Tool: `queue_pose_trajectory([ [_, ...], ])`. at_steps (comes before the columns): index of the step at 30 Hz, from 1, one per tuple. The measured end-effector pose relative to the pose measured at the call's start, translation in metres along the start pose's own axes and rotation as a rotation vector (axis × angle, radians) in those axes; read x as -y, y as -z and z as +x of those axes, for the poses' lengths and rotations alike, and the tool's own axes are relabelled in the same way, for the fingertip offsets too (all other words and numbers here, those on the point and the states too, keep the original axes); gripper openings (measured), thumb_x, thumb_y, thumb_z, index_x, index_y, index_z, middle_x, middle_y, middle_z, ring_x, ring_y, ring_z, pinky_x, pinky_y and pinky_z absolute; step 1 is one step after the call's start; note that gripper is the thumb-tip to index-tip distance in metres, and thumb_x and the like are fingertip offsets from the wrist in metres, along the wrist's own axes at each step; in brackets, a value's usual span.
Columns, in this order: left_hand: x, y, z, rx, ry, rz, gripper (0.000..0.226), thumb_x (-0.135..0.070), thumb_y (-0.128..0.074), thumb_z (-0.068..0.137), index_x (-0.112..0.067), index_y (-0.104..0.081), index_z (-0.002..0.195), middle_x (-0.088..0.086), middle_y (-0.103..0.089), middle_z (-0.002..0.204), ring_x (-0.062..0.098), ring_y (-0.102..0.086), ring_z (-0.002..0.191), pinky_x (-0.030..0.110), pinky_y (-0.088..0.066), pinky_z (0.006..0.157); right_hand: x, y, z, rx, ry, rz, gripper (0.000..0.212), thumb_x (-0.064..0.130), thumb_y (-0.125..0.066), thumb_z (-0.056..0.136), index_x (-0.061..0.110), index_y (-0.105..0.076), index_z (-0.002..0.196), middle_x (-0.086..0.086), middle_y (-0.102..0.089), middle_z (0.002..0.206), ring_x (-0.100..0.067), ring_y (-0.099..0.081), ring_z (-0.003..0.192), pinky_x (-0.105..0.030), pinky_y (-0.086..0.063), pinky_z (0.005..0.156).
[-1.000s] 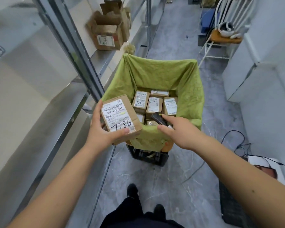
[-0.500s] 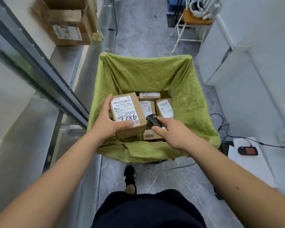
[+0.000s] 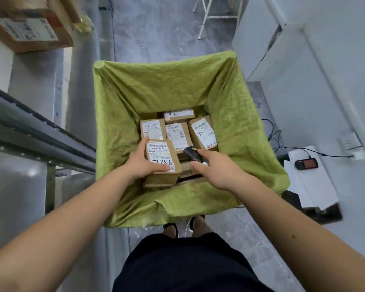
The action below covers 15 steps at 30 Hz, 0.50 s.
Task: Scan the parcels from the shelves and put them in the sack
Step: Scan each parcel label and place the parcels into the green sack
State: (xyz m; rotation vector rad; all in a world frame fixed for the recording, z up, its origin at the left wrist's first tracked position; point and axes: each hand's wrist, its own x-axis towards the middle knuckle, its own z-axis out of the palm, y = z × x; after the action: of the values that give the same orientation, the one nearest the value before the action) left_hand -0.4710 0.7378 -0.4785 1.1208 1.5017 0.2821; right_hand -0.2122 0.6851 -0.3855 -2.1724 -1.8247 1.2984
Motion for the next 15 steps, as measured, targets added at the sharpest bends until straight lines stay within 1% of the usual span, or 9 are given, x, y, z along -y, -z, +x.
queue_pose_trajectory([
  [2, 0.007, -0.008, 0.009, 0.021, 0.06, 0.01, 0.157, -0.056, -0.1, 0.03, -0.041, -0.018, 0.164, 0.002, -0.047, 0.156, 0.023, -0.05, 0.139, 0.045, -0.04, 0.12, -0.004, -0.002, 0.003, 0.021, -0.008, -0.001, 0.067, 0.058, -0.056, 0.098, 0.022, -0.047, 0.153, -0.006, -0.062, 0.143, -0.026, -0.058, 0.125, -0.04, -0.048, 0.103],
  [5, 0.02, -0.019, 0.02, 0.023, 0.112, 0.001, 0.147, -0.045, -0.105, 0.045, -0.038, -0.018, 0.165, 0.002, -0.045, 0.159, 0.025, -0.047, 0.141, 0.046, -0.038, 0.121, -0.01, -0.005, 0.005, 0.049, -0.026, 0.009, 0.072, 0.06, -0.055, 0.098, 0.021, -0.043, 0.157, -0.006, -0.054, 0.152, -0.025, -0.051, 0.137, -0.038, -0.043, 0.111],
  [8, 0.026, -0.026, 0.028, -0.017, 0.149, 0.024, 0.143, -0.037, -0.106, 0.051, -0.038, -0.019, 0.164, 0.005, -0.042, 0.161, 0.027, -0.044, 0.143, 0.047, -0.037, 0.121, -0.018, -0.004, 0.005, 0.058, -0.04, 0.025, 0.074, 0.062, -0.053, 0.097, 0.02, -0.041, 0.157, -0.007, -0.051, 0.155, -0.026, -0.049, 0.139, -0.038, -0.041, 0.113],
  [9, 0.027, -0.028, 0.029, -0.051, 0.14, 0.055, 0.142, -0.037, -0.106, 0.05, -0.04, -0.02, 0.163, 0.007, -0.039, 0.161, 0.028, -0.043, 0.144, 0.046, -0.036, 0.122, -0.021, -0.003, 0.006, 0.06, -0.044, 0.02, 0.075, 0.063, -0.053, 0.097, 0.021, -0.04, 0.158, -0.008, -0.051, 0.154, -0.026, -0.049, 0.138, -0.039, -0.042, 0.113],
  [10, 0.028, -0.031, 0.03, -0.089, 0.123, 0.101, 0.14, -0.037, -0.106, 0.051, -0.044, -0.02, 0.162, 0.009, -0.033, 0.164, 0.029, -0.04, 0.145, 0.044, -0.033, 0.123, -0.024, -0.003, 0.006, 0.062, -0.049, 0.001, 0.075, 0.063, -0.052, 0.097, 0.022, -0.039, 0.158, -0.009, -0.052, 0.153, -0.027, -0.05, 0.137, -0.04, -0.042, 0.112],
  [12, 0.029, -0.036, 0.031, -0.126, 0.086, 0.197, 0.136, -0.036, -0.104, 0.054, -0.051, -0.019, 0.159, 0.012, -0.011, 0.168, 0.032, -0.03, 0.151, 0.041, -0.026, 0.124, -0.029, -0.002, 0.008, 0.071, -0.048, -0.066, 0.076, 0.065, -0.051, 0.097, 0.024, -0.037, 0.16, -0.013, -0.053, 0.148, -0.029, -0.051, 0.133, -0.041, -0.045, 0.108],
  [13, 0.03, -0.039, 0.032, -0.131, 0.079, 0.225, 0.134, -0.033, -0.103, 0.058, -0.052, -0.018, 0.159, 0.012, -0.004, 0.169, 0.032, -0.026, 0.153, 0.04, -0.023, 0.125, -0.031, -0.001, 0.01, 0.075, -0.043, -0.091, 0.075, 0.065, -0.05, 0.098, 0.024, -0.036, 0.16, -0.015, -0.054, 0.145, -0.03, -0.051, 0.131, -0.04, -0.046, 0.105],
  [14, 0.031, -0.042, 0.034, -0.141, 0.088, 0.242, 0.13, -0.029, -0.101, 0.063, -0.049, -0.017, 0.16, 0.012, -0.003, 0.17, 0.032, -0.025, 0.154, 0.04, -0.023, 0.125, -0.032, -0.001, 0.01, 0.079, -0.038, -0.103, 0.075, 0.065, -0.05, 0.098, 0.024, -0.036, 0.16, -0.015, -0.055, 0.143, -0.029, -0.051, 0.13, -0.039, -0.045, 0.102],
  [15, 0.032, -0.045, 0.035, -0.161, 0.109, 0.259, 0.126, -0.024, -0.098, 0.069, -0.044, -0.017, 0.162, 0.013, -0.007, 0.17, 0.033, -0.029, 0.153, 0.041, -0.025, 0.125, -0.033, -0.002, 0.011, 0.082, -0.034, -0.107, 0.075, 0.065, -0.05, 0.098, 0.024, -0.036, 0.16, -0.015, -0.055, 0.142, -0.029, -0.051, 0.13, -0.038, -0.044, 0.1],
])
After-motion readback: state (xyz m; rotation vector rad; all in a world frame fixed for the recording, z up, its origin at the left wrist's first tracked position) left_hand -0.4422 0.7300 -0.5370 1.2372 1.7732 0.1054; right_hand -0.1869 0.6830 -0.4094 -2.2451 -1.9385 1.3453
